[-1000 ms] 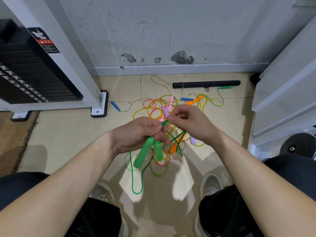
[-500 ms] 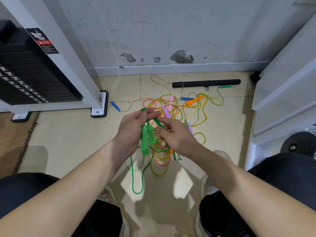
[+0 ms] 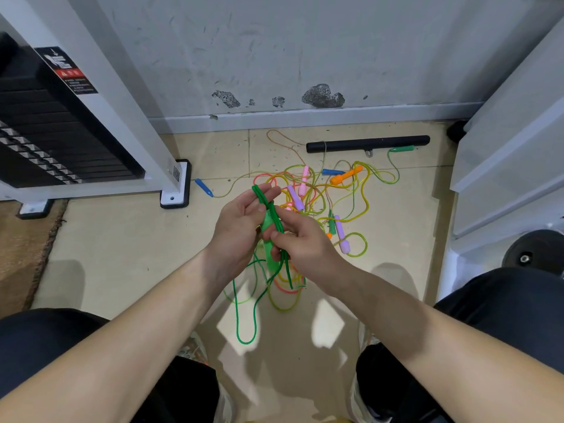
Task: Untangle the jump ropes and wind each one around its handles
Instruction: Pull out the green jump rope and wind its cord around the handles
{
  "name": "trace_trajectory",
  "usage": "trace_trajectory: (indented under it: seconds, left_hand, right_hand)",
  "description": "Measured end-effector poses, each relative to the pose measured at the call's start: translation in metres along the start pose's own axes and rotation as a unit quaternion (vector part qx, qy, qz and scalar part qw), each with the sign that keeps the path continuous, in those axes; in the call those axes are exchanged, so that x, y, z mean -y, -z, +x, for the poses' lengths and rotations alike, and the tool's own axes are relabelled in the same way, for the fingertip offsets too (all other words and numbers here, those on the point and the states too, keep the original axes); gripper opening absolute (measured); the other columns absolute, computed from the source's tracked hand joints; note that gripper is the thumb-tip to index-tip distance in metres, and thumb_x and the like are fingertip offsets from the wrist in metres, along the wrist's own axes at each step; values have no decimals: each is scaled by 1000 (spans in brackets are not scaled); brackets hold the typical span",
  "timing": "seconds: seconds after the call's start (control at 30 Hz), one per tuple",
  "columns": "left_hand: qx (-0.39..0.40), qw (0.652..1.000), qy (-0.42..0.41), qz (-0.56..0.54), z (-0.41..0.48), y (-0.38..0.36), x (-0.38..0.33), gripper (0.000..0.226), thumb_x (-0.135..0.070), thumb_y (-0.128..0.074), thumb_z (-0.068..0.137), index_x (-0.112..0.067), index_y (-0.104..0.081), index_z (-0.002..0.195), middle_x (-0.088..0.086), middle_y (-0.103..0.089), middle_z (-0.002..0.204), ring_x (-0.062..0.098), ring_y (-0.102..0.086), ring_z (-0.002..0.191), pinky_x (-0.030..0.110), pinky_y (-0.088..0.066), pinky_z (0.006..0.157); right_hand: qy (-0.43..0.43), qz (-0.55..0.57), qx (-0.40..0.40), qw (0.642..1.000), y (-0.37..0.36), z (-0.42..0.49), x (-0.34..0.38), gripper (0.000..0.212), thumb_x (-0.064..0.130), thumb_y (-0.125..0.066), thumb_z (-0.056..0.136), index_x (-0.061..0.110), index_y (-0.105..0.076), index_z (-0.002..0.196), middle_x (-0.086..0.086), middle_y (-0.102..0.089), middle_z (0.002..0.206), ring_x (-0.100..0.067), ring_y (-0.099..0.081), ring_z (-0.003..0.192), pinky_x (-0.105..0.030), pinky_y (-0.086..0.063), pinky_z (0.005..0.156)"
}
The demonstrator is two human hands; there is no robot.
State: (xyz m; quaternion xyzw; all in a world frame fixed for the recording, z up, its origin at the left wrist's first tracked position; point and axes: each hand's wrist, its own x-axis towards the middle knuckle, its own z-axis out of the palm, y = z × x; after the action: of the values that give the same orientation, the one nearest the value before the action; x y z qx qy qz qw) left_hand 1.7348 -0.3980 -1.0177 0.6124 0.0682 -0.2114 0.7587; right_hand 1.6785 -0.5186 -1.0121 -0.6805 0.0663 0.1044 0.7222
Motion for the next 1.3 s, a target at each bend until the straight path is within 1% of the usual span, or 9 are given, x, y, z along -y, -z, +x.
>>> trace_trajectory:
  seconds: [0.17,0.27,0.33,0.5,0.63,0.9,1.03,1.2,1.3]
  left_hand:
    - [18,993,-54,106,-1,0,-2,48,9,-39,102,-13,-44,145,-6,-59,140,0,-64,84,21,-55,68]
    - [-27,986,-112,118,-5,-3,-4,50,11,-44,100,-25,-51,134,-5,-59,139,-10,-64,98,20,-56,86]
    - [-54,987,-120,91,-6,-3,-4,51,10,-47,99,-30,-53,129,-2,-58,141,0,-59,122,37,-49,107]
    - [-134,989,-52,-25,-2,-4,-3,44,6,-48,100,-29,-61,124,-2,-62,138,15,-59,127,47,-44,111]
    - [-182,979,14,-96,2,-11,-7,37,1,-45,103,-10,-53,138,-2,-69,124,20,-64,115,46,-48,107]
    - [-196,977,40,-77,4,-11,-6,43,10,-64,89,-3,-53,128,0,-69,110,21,-69,105,42,-55,97]
    - [-202,964,51,-164,12,-6,-12,34,17,-50,93,-2,-50,121,5,-63,107,28,-69,105,38,-59,83]
    - [-190,960,64,-197,16,1,-27,24,15,-44,96,2,-53,115,9,-57,101,21,-70,89,40,-56,84]
    - [-141,958,107,-226,15,8,-39,16,10,-41,100,4,-54,107,12,-56,111,21,-70,89,38,-62,69]
  right_hand:
    - [-10,95,6,995,3,2,5,39,-11,-45,98,17,-70,105,-7,-57,84,-16,-53,66,-27,-49,66]
    - [1,132,-9,991,0,-1,8,40,-8,-50,98,25,-72,99,-2,-64,79,-16,-62,70,-26,-56,74]
    - [3,139,-23,990,-3,-3,7,37,-4,-50,99,26,-70,107,-6,-65,82,-18,-64,70,-23,-56,69]
    - [45,-45,-31,997,-10,-5,-11,45,8,-48,102,29,-54,141,6,-62,84,-5,-54,67,-20,-46,69]
    - [163,-332,-58,927,-14,-4,-29,51,20,-40,100,23,-45,150,-6,-61,108,-20,-56,96,-38,-48,83]
    - [305,-523,-193,772,-19,-8,-33,35,12,-59,89,13,-70,122,-3,-62,81,-28,-56,63,-34,-41,53]
    - [265,-517,-210,786,-29,-20,-26,32,27,-51,91,21,-68,117,2,-67,87,-24,-63,67,-34,-48,49]
    - [101,-242,-115,958,-29,-23,-25,16,24,-54,101,21,-61,115,22,-52,67,-5,-47,64,-25,-37,62]
    - [48,-126,-76,988,-7,-9,-22,15,17,-55,102,15,-69,99,19,-54,62,0,-47,58,-18,-34,58]
